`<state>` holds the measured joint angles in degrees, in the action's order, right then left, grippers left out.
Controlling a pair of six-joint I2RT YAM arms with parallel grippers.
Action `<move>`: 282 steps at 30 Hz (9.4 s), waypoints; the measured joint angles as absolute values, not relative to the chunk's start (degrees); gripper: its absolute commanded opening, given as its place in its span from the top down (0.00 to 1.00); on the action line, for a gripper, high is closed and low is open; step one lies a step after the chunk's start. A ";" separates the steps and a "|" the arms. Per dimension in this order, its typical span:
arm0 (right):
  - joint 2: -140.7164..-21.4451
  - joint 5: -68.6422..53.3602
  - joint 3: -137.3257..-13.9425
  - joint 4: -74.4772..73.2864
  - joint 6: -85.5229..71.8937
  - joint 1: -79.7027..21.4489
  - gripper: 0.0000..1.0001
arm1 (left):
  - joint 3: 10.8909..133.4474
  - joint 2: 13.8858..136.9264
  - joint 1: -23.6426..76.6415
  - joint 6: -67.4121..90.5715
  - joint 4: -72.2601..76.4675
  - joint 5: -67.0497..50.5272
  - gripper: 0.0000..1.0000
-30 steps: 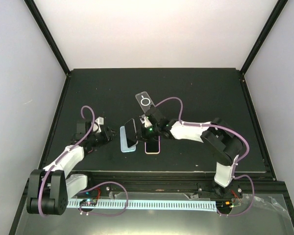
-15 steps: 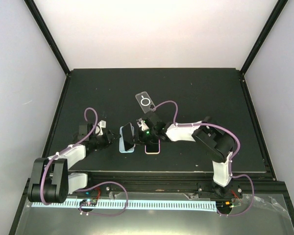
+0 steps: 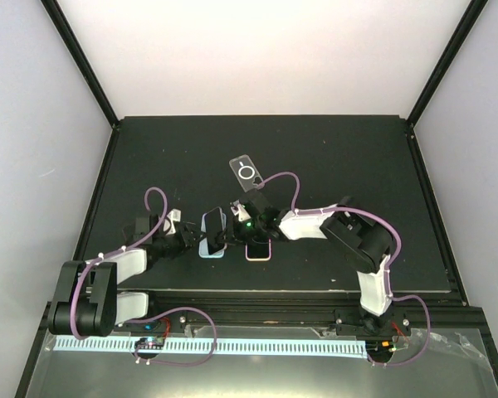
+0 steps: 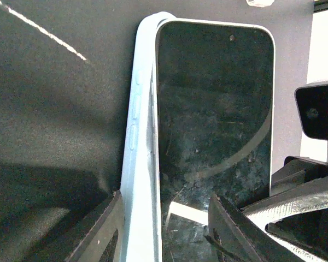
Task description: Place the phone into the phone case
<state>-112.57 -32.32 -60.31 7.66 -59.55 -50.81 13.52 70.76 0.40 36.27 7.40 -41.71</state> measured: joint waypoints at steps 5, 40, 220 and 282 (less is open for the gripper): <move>-112.62 -31.99 -59.83 8.99 -60.80 -51.13 0.89 | 12.47 70.89 0.93 38.15 9.39 -42.09 0.61; -108.47 -22.33 -62.30 -8.14 -53.45 -51.07 0.60 | 12.78 63.35 6.52 39.27 6.76 -35.29 0.66; -108.12 -34.94 -60.86 4.12 -54.06 -48.62 0.95 | 13.02 56.82 6.59 36.67 -0.38 -43.29 0.44; -86.78 -50.30 -39.38 34.63 -61.01 -44.97 0.46 | 16.80 40.12 6.09 48.18 8.71 -61.84 0.98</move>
